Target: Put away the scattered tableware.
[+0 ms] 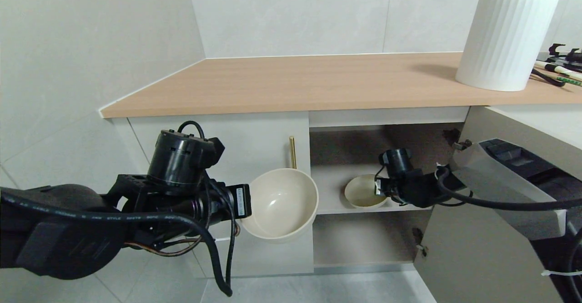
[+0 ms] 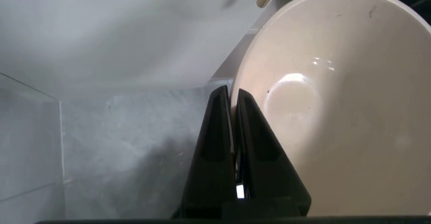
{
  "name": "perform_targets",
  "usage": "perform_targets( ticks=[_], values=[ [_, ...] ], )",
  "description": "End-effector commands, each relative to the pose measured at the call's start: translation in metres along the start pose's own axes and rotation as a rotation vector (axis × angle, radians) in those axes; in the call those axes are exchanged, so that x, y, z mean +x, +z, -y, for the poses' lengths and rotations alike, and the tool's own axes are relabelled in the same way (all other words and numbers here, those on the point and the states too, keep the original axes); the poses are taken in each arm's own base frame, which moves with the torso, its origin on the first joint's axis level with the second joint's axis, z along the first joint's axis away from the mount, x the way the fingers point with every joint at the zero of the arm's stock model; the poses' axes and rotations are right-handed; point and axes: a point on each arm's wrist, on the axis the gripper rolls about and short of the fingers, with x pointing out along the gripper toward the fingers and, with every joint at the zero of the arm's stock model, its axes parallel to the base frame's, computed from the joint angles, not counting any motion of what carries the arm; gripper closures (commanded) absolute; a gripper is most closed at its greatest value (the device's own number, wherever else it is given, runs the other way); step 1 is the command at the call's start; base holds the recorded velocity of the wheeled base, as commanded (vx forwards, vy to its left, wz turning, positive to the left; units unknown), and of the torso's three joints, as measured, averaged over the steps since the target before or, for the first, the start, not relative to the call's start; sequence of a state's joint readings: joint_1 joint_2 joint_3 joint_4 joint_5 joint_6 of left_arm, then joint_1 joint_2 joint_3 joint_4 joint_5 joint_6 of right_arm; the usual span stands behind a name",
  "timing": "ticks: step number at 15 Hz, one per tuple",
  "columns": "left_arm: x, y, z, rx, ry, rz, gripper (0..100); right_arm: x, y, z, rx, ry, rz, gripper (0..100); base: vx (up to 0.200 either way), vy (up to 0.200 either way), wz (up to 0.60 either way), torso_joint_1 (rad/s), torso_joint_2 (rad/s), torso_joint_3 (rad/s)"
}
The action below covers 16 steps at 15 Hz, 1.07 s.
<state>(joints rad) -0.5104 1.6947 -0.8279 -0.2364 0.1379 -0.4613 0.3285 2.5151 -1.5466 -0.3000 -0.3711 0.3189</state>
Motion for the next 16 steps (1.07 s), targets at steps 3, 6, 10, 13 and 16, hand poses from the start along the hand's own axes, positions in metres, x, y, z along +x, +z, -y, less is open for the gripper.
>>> perform_targets(
  ticks=[3, 6, 10, 13, 16],
  values=[
    [0.0, 0.0, 0.0, 0.003, 0.002, -0.004, 100, 0.002, 0.005, 0.002, 0.03, -0.001, 0.018, 100, 0.0, 0.0, 0.0, 0.0, 0.0, 0.0],
    [0.0, 0.0, 0.0, 0.007, 0.003, -0.007, 100, 0.002, 0.005, 0.001, 0.031, 0.001, 0.018, 100, 0.0, 0.0, 0.0, 0.0, 0.0, 0.0],
    [0.0, -0.001, 0.0, 0.006, 0.005, -0.008, 100, 0.002, 0.004, 0.001, 0.033, 0.0, 0.015, 100, 0.15, 0.0, 0.0, 0.001, 0.0, 0.002],
    [0.0, -0.002, -0.001, 0.016, 0.009, -0.011, 100, 0.001, 0.004, 0.002, 0.036, -0.002, 0.011, 100, 0.0, 0.0, 0.0, 0.0, 0.0, 0.0],
    [-0.002, -0.003, -0.002, 0.031, 0.012, -0.008, 100, 0.003, -0.006, 0.004, 0.015, -0.014, -0.02, 100, 0.0, 0.0, 0.0, 0.0, 0.0, 0.0]
  ],
)
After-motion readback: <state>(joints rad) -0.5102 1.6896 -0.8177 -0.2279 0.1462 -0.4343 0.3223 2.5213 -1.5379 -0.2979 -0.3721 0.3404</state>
